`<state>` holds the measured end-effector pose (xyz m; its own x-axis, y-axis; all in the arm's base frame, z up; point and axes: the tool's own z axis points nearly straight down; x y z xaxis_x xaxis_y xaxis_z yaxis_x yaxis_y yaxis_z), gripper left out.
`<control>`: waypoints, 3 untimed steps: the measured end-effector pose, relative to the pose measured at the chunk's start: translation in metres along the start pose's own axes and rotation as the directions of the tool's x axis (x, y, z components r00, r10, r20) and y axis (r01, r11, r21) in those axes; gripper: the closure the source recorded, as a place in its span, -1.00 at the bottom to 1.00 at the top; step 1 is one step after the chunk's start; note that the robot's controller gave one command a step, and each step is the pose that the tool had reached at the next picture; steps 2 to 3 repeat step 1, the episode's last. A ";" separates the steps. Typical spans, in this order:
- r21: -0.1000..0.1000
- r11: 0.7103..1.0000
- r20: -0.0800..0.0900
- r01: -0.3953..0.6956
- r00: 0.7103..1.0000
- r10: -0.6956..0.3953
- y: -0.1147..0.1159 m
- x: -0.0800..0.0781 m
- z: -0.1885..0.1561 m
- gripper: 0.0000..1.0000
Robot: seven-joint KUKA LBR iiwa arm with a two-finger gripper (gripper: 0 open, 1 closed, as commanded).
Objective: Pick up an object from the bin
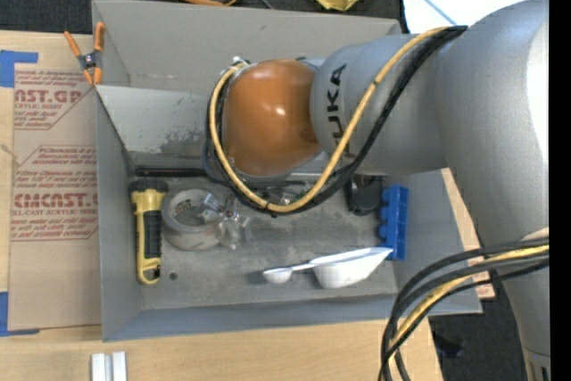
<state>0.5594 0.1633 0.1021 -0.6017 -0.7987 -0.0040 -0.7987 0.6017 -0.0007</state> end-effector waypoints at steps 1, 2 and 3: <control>-0.006 1.000 -0.005 0.000 1.000 0.000 0.002 0.001 -0.034 1.00; -0.006 1.000 -0.005 0.000 1.000 0.000 0.002 0.001 -0.034 1.00; -0.006 1.000 -0.005 0.000 1.000 0.000 0.002 0.001 -0.034 1.00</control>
Offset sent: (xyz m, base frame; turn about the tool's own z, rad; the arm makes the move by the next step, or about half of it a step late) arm -0.0018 0.0002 0.0540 -0.0005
